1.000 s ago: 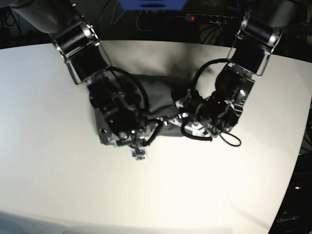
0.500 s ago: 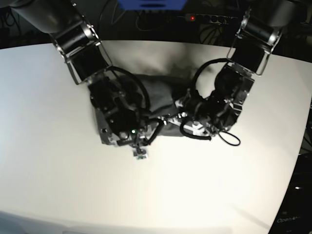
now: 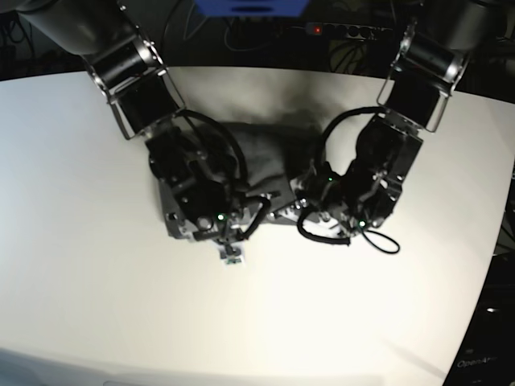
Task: Fold the T-shirt properly
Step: 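Lift the left gripper off the bundle and reposition it beside the fold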
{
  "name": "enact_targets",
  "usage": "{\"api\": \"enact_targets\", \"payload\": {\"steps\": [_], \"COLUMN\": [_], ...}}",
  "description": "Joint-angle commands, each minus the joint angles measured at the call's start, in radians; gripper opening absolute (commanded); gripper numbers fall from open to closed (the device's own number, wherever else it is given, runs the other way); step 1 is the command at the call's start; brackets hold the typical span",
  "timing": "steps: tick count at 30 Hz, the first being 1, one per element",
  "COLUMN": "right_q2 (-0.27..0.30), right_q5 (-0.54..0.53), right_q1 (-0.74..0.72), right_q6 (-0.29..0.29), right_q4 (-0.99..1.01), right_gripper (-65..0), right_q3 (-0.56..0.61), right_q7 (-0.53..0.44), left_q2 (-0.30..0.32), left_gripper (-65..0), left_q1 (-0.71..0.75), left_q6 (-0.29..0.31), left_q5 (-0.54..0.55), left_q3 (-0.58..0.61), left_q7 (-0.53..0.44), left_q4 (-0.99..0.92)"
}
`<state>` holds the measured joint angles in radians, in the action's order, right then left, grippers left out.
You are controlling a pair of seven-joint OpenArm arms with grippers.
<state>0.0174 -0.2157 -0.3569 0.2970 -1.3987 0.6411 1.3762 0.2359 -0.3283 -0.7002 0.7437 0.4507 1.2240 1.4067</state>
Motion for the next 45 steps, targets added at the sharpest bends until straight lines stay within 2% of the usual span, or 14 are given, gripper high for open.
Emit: {"api": "enact_targets", "payload": {"steps": [1,5,6,10,13,14,20,22,28,34,45], "right_q2": [-0.004,-0.003,0.002,0.002,0.002,0.002,-0.006,-0.024,-0.049,-0.055,-0.060], "right_q5": [0.002,0.002,0.002,0.002,0.002,0.002,0.002,0.002,0.002,0.000,0.000], "right_q1": [-0.031,-0.031,-0.031,-0.034,-0.038,-0.038,-0.044,-0.044,-0.051,-0.064,-0.066], "right_q6": [0.006,0.006,0.006,0.006,0.006,0.006,0.011,0.012,0.012,0.011,0.011], "right_q4": [-0.014,-0.014,-0.014,-0.014,-0.014,-0.015,-0.015,-0.012,-0.012,-0.049,-0.047], "right_gripper": [-64.4,-64.4,-64.4,-64.4,-64.4,-64.4,-64.6,-64.6,-64.6,-64.6,-64.6], "right_q3": [-0.004,-0.004,-0.004,-0.004,-0.004,-0.004,-0.004,-0.004,-0.004,-0.004,-0.004], "right_q7": [-0.010,-0.011,-0.011,-0.011,-0.011,-0.011,-0.010,-0.008,0.016,0.020,0.020], "left_q2": [0.003,0.003,0.004,0.003,0.012,0.035,0.127,0.138,0.107,0.092,0.128], "left_gripper": [-61.4,-61.4,-61.4,-61.4,-61.4,-61.4,-61.7,-61.7,-61.7,-61.7,-61.7], "left_q1": [-0.028,-0.030,-0.028,-0.002,0.031,0.042,0.091,0.102,0.103,0.097,0.094], "left_q6": [0.002,0.002,0.002,0.002,0.002,0.002,0.002,0.002,0.002,0.002,0.002], "left_q5": [0.006,0.012,0.014,0.006,0.004,0.004,0.001,-0.031,-0.128,-0.221,-0.227], "left_q3": [-0.003,-0.008,-0.025,-0.138,-0.209,-0.220,-0.218,-0.218,-0.214,-0.123,-0.119], "left_q7": [0.003,0.007,0.018,0.170,0.172,0.172,0.172,0.172,0.172,0.167,0.172], "left_q4": [0.019,0.090,0.113,0.194,0.259,0.263,0.257,0.253,0.224,0.122,0.135]}}
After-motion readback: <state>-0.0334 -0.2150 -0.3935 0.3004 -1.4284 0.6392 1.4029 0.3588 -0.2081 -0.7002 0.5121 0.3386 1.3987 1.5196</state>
